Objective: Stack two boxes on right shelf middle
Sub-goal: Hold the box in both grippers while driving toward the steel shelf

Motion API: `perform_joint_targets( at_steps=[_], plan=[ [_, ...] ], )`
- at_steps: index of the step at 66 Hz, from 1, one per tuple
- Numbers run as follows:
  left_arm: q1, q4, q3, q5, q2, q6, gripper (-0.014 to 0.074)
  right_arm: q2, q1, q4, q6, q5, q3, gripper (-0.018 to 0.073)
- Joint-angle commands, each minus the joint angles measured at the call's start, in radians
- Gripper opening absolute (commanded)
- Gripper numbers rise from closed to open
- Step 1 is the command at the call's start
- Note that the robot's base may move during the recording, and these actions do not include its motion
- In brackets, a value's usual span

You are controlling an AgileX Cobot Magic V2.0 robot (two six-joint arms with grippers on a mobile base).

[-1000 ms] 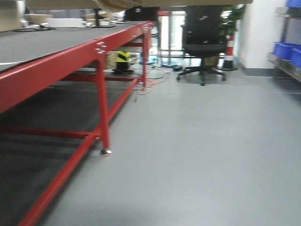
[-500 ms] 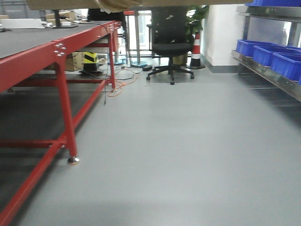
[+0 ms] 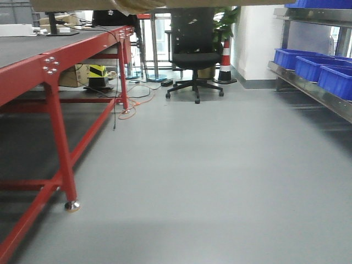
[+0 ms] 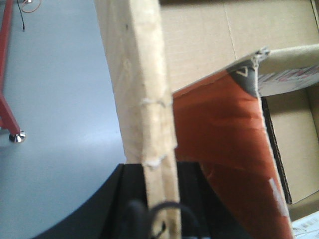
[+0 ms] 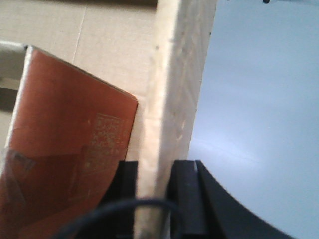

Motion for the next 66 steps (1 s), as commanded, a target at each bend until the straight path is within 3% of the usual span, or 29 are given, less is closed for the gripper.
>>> perform_joint_targets(
  at_steps=[1,66],
  plan=[
    [0.0,0.009,-0.005,-0.036,-0.016,0.01,-0.0111,-0.012,-0.008,-0.029,-0.009,-0.057,-0.01,-0.0153],
    [0.0,0.009,-0.005,-0.036,-0.016,0.01,-0.0111,-0.012,-0.008,-0.029,-0.009,-0.057,-0.01,-0.0153]
  ],
)
